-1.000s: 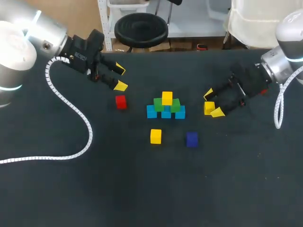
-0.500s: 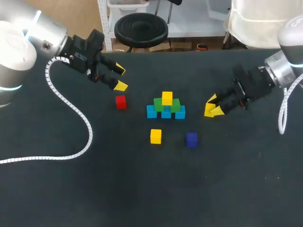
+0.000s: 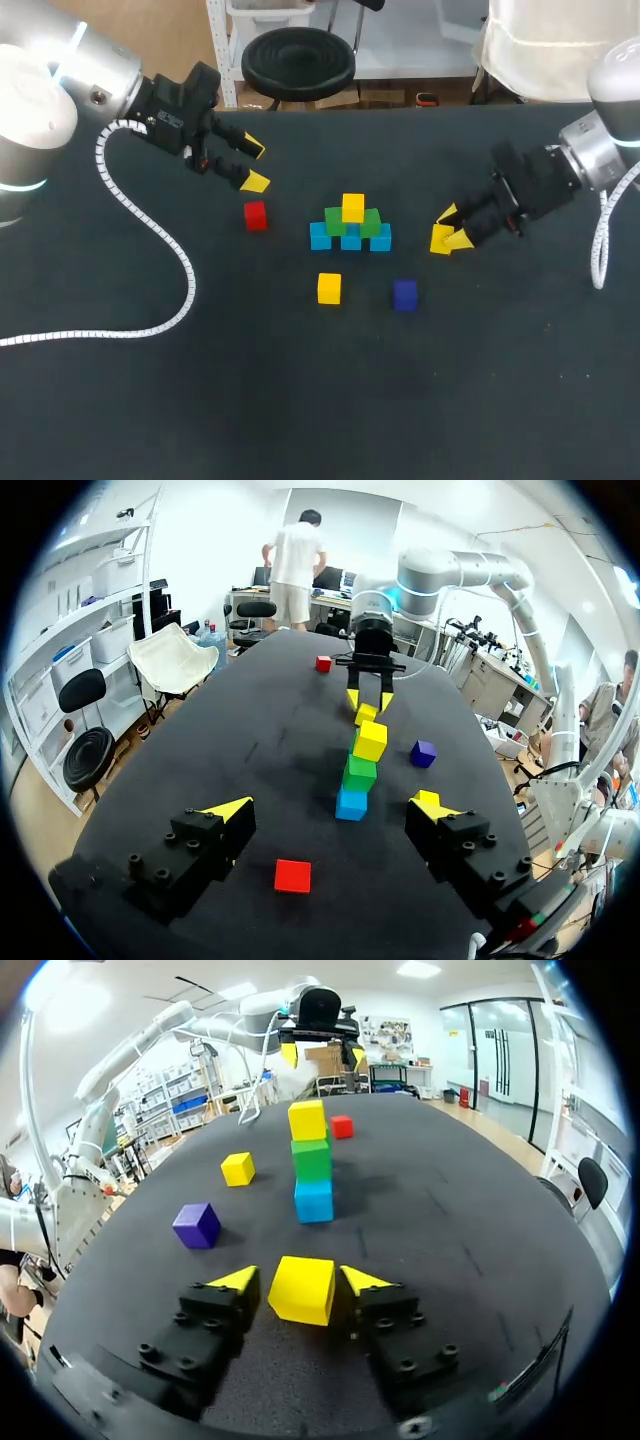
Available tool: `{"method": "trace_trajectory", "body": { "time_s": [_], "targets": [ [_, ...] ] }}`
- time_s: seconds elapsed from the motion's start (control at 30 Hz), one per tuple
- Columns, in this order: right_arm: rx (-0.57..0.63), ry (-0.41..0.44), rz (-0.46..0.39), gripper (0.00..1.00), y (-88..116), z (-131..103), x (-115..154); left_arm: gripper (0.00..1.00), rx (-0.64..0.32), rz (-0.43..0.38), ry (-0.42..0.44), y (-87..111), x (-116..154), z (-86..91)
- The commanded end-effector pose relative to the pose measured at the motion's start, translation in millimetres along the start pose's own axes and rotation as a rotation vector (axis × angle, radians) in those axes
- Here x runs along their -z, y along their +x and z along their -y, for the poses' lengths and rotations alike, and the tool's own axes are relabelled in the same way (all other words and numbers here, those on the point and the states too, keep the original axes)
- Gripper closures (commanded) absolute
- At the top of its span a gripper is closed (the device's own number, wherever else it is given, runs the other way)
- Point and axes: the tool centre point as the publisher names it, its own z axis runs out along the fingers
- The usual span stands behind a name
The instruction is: Place the blue cubes, place green cubes on the blue cubes, place the yellow cubes on the green cubes, then place the red cubes on the yellow cubes, and place purple cube on the red cubes.
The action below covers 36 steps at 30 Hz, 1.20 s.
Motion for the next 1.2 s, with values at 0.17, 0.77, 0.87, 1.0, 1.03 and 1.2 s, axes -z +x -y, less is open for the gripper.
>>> {"method": "trace_trajectory", "body": {
  "time_s": [0.17, 0.77, 0.87, 1.0, 1.03, 1.2],
  "targets": [
    [-0.039, 0.075, -0.081, 0.00, -5.4, -11.5, -1.9, 0.00, 0.001, -0.003, 0.003, -0.5, 0.1, -1.6],
    [-0.012, 0.131, -0.066, 0.00, 5.7, -4.1, 1.4, 0.00, 0.001, -0.003, 0.003, -0.5, 0.1, -1.6],
    [0.002, 0.131, -0.068, 0.00, 4.3, -2.1, 2.9, 0.00, 0.001, -0.003, 0.003, -0.5, 0.1, -1.6],
    [0.007, 0.129, -0.069, 0.00, 3.5, -0.3, 2.6, 0.00, 0.001, -0.003, 0.003, -0.5, 0.1, -1.6],
    [0.008, 0.128, -0.067, 0.00, 3.4, 0.1, 2.2, 0.00, 0.001, -0.003, 0.003, -0.5, 0.1, -1.6],
    [0.009, 0.115, -0.063, 0.00, 2.5, 0.9, -0.5, 0.00, 0.001, -0.003, 0.003, -0.5, 0.1, -1.6]
  ]
}}
